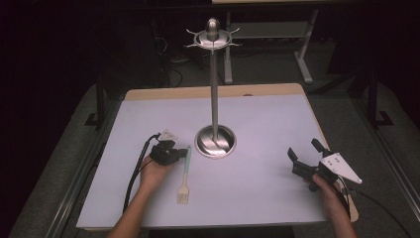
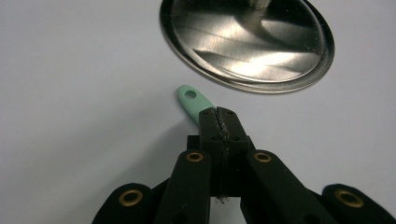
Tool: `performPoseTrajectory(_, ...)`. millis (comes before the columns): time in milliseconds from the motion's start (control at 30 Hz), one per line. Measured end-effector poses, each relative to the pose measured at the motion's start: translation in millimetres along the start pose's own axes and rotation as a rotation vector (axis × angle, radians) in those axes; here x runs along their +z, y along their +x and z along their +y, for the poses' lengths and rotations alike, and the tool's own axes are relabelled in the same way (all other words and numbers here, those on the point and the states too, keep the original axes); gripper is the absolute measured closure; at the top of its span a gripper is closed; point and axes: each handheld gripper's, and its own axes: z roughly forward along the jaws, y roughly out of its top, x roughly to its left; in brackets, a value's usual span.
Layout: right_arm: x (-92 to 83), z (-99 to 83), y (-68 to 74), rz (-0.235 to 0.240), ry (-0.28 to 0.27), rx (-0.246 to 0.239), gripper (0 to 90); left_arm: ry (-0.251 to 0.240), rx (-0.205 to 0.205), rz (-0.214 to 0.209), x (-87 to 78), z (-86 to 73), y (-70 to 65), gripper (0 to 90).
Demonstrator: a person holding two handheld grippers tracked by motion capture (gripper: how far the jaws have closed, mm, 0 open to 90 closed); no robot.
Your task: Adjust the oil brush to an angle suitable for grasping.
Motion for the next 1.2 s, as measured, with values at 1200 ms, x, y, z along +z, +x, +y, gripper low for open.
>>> performPoseTrajectory(1200, -0.6, -0.1, 0.2, -0.001, -0.004, 0.002, 10.4, 0.12, -0.02, -0.115, -42.8, -25.5, -72.0, 90.0)
